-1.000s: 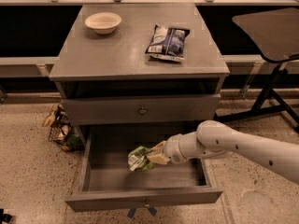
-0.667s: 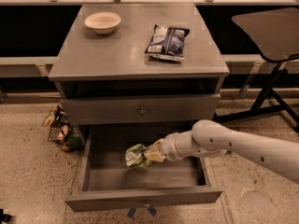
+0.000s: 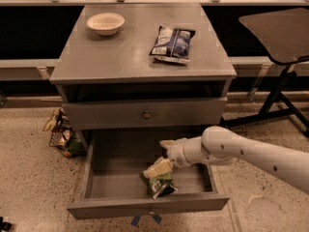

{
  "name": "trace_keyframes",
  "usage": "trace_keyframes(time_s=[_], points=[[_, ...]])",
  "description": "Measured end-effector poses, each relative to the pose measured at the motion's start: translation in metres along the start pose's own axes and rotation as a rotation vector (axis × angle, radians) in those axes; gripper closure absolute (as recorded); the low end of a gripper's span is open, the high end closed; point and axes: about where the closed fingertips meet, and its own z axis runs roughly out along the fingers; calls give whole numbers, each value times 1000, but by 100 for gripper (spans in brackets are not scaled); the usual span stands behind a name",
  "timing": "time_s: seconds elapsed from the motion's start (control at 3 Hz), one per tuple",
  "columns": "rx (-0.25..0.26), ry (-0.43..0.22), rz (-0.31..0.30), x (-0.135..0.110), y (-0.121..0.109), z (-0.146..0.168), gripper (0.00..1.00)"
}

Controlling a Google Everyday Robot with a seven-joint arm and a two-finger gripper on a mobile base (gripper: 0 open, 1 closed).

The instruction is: Place green jalapeno chip bag into middle drawer

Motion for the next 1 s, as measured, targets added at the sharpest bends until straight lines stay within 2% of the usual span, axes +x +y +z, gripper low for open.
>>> trace_keyframes(time_s=[0.33,0.67,1.0], points=[[15,-50,2,-6,10,-36,35],[47,-97,25,-6,24,-89,59],[103,-159,54,1,33,-166,88]])
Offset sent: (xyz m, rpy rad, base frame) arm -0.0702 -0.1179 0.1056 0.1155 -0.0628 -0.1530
